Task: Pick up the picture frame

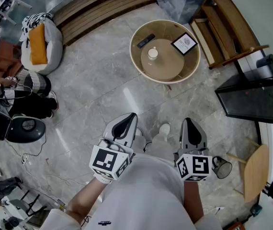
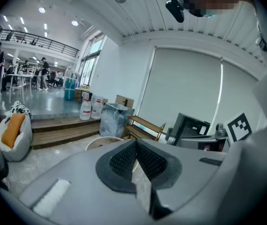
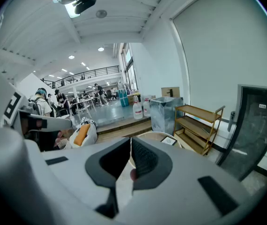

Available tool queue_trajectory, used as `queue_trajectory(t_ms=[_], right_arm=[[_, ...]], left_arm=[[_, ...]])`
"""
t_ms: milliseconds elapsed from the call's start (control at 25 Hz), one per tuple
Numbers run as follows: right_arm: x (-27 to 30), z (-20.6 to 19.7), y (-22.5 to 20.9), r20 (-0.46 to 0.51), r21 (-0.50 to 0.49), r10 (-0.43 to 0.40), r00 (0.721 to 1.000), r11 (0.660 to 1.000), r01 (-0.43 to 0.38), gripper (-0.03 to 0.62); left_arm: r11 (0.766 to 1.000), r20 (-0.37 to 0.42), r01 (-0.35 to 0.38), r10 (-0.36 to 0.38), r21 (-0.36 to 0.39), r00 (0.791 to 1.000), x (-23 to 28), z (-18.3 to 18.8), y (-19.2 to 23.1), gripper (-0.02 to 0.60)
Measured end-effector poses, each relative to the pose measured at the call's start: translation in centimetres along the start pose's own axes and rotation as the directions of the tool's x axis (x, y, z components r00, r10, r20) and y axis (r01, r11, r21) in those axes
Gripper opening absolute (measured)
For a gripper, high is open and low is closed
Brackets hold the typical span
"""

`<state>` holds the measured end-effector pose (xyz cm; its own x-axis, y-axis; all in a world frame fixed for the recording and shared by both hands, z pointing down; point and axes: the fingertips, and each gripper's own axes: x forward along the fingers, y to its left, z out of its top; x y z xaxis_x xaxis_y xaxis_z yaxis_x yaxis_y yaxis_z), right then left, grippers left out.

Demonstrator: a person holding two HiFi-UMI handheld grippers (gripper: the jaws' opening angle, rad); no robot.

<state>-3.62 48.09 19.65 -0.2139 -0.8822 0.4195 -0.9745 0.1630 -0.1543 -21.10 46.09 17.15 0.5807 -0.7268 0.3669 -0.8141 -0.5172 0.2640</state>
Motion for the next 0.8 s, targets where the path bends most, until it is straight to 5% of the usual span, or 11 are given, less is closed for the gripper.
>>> queue_trajectory(t_ms=[400, 800], right_arm=[[-4.3, 3.6, -4.9, 0.099, -0.009, 0.006, 0.995, 1.0, -0.005, 0.008], [-4.4, 4.8, -13.0, 0.138, 0.041, 0.056, 0.989, 0.997, -0.062, 0.009]], left_arm=[[0.998, 0.013, 0.034, -0.035, 0.059, 0.999, 1.8, 1.1, -7.9, 0.004], [0.995, 0.012, -0.028, 0.027, 0.093, 1.0, 6.1, 2.3, -12.7, 0.003]])
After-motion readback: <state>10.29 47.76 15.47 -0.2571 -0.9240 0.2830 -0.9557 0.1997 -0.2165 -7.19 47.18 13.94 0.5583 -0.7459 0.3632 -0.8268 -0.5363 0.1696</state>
